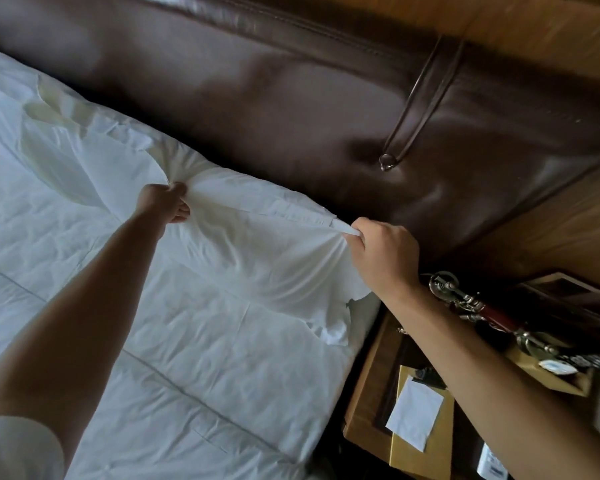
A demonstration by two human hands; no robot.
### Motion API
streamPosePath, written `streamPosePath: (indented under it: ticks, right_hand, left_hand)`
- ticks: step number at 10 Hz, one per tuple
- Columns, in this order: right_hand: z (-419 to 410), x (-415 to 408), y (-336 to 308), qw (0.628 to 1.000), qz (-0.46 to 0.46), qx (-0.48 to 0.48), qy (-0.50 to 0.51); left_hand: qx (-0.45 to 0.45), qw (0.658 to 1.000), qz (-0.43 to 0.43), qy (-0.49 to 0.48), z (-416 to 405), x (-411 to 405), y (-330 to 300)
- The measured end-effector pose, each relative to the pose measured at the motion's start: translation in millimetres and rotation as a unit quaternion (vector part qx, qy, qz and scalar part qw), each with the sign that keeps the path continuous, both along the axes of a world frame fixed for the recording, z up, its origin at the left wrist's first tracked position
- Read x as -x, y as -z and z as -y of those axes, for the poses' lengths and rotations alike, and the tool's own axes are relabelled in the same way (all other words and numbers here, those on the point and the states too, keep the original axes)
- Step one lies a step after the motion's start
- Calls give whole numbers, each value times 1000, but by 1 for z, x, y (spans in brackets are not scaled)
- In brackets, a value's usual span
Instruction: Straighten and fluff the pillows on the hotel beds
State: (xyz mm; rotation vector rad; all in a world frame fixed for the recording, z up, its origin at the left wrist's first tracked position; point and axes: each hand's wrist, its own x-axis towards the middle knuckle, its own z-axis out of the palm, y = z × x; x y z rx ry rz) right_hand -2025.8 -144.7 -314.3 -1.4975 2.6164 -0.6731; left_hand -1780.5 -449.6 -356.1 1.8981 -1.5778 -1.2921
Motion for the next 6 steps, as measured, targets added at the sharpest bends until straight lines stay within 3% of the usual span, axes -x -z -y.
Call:
streamPosePath:
  ticks: [2,4,5,6]
  right_hand:
    - [-5,6,0,999,30,-19,33]
    - [-10,8,-18,998,47,-23,35]
    - [-19,8,-38,999,49,14,-7]
    - [-24,14,-59,998,43,49,-4]
  left_hand:
    - [-16,1000,-20,-10,-10,5,-8]
    - [31,999,1,-25,-29,0,-8]
    - [38,999,22,-7,-36,-5,-14]
    - [100,989,105,19,-49,-1,-29]
